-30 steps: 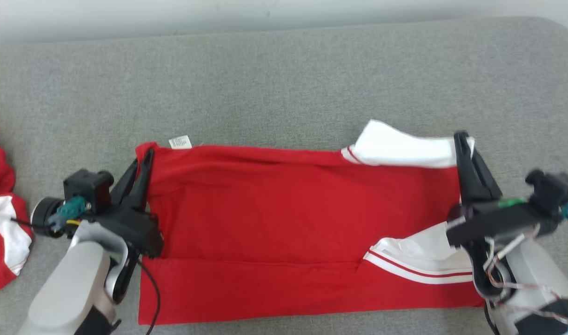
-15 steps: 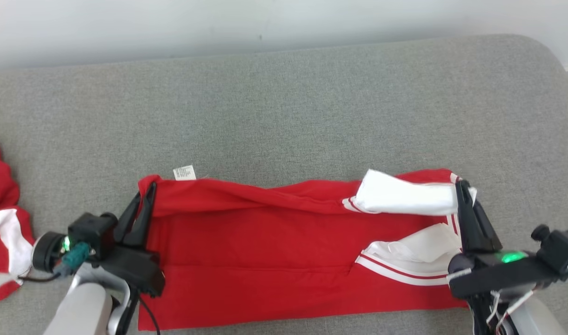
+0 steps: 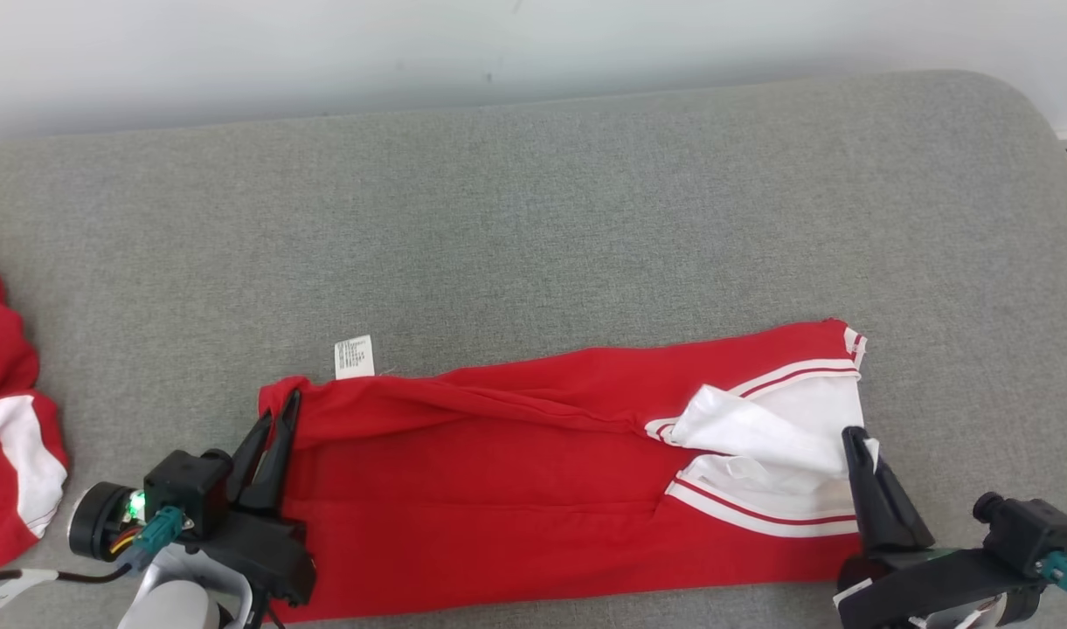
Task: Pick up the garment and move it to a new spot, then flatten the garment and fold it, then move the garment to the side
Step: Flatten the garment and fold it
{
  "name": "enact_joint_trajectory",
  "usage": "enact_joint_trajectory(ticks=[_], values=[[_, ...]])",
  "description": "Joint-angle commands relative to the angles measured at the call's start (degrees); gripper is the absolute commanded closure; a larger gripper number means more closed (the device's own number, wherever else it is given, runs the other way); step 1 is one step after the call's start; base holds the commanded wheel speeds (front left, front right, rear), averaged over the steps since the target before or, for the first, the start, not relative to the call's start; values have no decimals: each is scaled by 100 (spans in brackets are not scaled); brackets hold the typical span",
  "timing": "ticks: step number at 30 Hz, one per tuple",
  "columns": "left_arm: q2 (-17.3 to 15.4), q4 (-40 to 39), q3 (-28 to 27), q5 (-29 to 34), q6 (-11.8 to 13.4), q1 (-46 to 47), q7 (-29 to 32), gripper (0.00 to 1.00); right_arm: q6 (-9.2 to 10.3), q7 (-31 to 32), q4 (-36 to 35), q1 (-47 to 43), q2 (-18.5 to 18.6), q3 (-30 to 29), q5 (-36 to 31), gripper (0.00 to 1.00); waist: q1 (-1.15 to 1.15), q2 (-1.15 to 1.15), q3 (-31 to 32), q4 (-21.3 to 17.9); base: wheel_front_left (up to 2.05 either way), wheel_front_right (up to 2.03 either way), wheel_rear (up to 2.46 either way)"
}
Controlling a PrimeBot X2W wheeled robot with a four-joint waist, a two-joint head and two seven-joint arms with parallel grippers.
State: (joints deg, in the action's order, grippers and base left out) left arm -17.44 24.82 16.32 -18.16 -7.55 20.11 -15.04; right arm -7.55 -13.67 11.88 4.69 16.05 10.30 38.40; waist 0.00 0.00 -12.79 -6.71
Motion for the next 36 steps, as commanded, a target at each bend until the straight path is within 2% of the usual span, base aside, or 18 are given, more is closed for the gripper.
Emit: enact_joint_trajectory(ticks=[1, 11, 12, 13, 14, 29, 36], values=[[20, -16, -11, 25, 16, -73, -18, 100, 11, -17, 38, -14, -25, 19, -52, 100, 0, 0, -12, -14, 0, 0, 0], [124, -112, -107, 216, 16, -346, -18, 100, 11, -86, 693, 93, -132, 162, -224, 100, 0, 0, 39, -26, 0, 0, 0], [138, -100, -112, 226, 15, -363, -18, 85, 11, -97, 762, 103, -131, 148, -265, 100, 0, 0, 58, -21, 0, 0, 0], [148, -112, -112, 254, 15, -361, -18, 50, 11, -106, 826, 127, -136, 155, -298, 77, 0, 0, 75, -18, 0, 0, 0], [201, -189, -234, 276, 15, -417, -18, 0, 11, -113, 908, 162, -152, 105, -310, 0, 0, 0, 126, -5, 0, 0, 0], [530, -882, -779, 530, 15, -1494, -18, 0, 12, -155, 881, -56, -71, -332, -443, 0, 0, 0, 613, 208, 0, 0, 0], [812, -1219, -1242, 789, 15, -1822, -18, 0, 12, -120, 1230, 99, -7, -534, -709, 0, 0, 0, 753, 329, 0, 0, 0]])
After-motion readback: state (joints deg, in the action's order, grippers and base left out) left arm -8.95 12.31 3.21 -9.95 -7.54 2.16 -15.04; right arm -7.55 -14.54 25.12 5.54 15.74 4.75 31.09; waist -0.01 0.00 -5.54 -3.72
